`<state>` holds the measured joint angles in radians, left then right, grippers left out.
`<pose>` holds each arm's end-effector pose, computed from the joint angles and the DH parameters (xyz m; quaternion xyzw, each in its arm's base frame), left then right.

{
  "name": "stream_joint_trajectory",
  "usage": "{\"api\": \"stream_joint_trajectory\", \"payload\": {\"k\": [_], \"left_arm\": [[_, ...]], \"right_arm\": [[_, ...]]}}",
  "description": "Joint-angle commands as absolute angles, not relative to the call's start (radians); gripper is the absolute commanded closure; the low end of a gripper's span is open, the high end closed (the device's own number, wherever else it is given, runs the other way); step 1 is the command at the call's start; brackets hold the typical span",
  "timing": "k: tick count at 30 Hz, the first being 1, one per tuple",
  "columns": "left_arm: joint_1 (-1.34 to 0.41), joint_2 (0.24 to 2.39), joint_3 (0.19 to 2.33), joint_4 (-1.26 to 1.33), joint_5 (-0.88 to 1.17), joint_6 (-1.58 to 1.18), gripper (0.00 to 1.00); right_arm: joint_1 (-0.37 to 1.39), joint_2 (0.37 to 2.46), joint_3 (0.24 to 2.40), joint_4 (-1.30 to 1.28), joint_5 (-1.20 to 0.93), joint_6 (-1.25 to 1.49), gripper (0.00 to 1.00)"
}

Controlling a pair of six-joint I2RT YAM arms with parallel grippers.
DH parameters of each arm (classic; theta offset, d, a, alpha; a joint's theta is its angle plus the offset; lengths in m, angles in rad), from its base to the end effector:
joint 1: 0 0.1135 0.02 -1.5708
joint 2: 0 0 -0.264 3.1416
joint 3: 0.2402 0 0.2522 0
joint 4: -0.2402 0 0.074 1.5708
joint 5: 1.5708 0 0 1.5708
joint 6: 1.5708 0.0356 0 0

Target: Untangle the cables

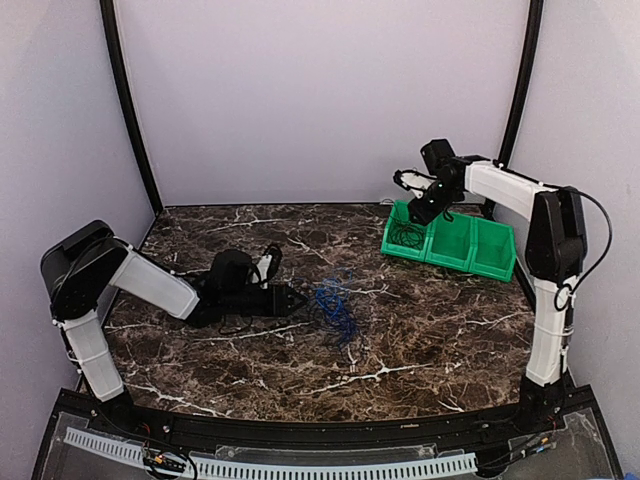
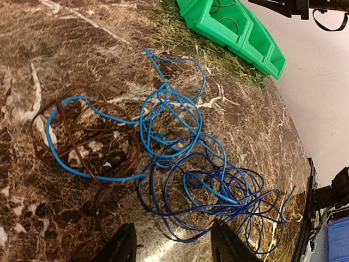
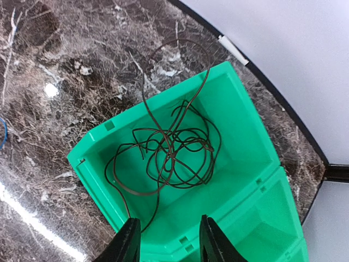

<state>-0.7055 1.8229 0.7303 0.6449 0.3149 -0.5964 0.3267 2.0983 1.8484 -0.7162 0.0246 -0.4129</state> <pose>0.2586 -0.2347 0.1326 0.1290 0.8302 -0.4243 0.3379 0.4429 0.1492 0.2490 -0.3416 0.8914 -0.0246 0.2970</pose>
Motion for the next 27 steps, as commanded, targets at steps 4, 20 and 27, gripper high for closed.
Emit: {"api": "stream_joint_trajectory", "payload": {"k": [4, 20, 27], "left_arm": [[-0.712, 1.710, 0.765, 0.530, 0.249, -0.475, 0.50], [-0.715, 1.719, 0.810, 0.475, 0.253, -0.499, 0.49], [-0.726, 1.719, 0.800, 0.478, 0.246, -0.516, 0.49]], "right_arm": [[0.347, 1.928, 1.775, -0.741, 0.005, -0.418, 0.60], [0.385, 2.081, 1.828, -0.579, 0.067, -0.457, 0.54], [0.346, 2.274, 2.032, -0.625, 0.092, -0.448, 0.54]]}}
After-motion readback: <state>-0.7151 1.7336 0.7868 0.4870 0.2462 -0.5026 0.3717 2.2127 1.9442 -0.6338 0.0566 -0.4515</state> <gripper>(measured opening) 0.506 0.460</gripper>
